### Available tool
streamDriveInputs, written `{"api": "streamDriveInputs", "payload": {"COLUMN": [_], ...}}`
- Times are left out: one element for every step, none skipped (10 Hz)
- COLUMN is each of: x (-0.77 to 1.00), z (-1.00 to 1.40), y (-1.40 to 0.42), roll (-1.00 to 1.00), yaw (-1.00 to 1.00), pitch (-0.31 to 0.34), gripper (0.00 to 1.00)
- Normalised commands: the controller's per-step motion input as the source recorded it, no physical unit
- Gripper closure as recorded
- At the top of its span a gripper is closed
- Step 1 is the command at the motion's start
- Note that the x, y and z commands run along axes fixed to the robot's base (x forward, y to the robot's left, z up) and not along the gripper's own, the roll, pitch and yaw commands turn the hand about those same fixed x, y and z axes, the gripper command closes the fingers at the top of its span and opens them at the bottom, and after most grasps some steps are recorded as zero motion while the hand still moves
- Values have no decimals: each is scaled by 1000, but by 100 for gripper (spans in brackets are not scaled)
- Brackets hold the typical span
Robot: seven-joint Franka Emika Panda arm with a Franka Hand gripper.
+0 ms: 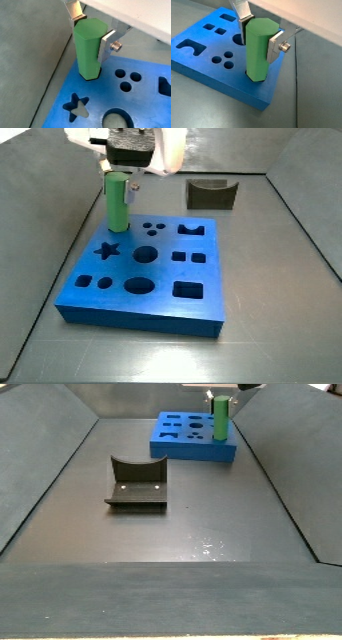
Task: Pick up the hexagon object. Move up. Place the hexagon object on the fixture. Regrasp the hexagon object. Move to above the board. Insert the hexagon object.
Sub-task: Insert the hexagon object.
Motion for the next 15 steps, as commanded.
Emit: {"api": "streamDriveInputs", "payload": {"x": [-146, -37, -100, 0, 166, 209, 0, 0, 0, 0, 14, 109, 86, 226, 86], "z": [-186, 0, -97, -197, -69, -120, 20, -277, -697, -729, -826, -1000, -1000, -980, -89], "y": [0, 0, -54, 0, 149, 97, 0, 0, 0, 0, 0, 0, 0, 0, 0], "roll": [-20, 0, 83, -109, -449, -217, 0, 157, 563, 394, 260, 111, 0, -157, -140], "yaw": [-9, -23, 0, -97, -274, -343, 0, 0, 0, -94, -117, -91, -60, 0, 0], "pitch": [-143, 0, -174, -663, -943, -486, 11, 6, 117, 249, 271, 186, 111, 37, 37], "gripper": [100, 100, 100, 100, 100, 100, 100, 100, 100, 100, 100, 100, 100, 100, 100]}}
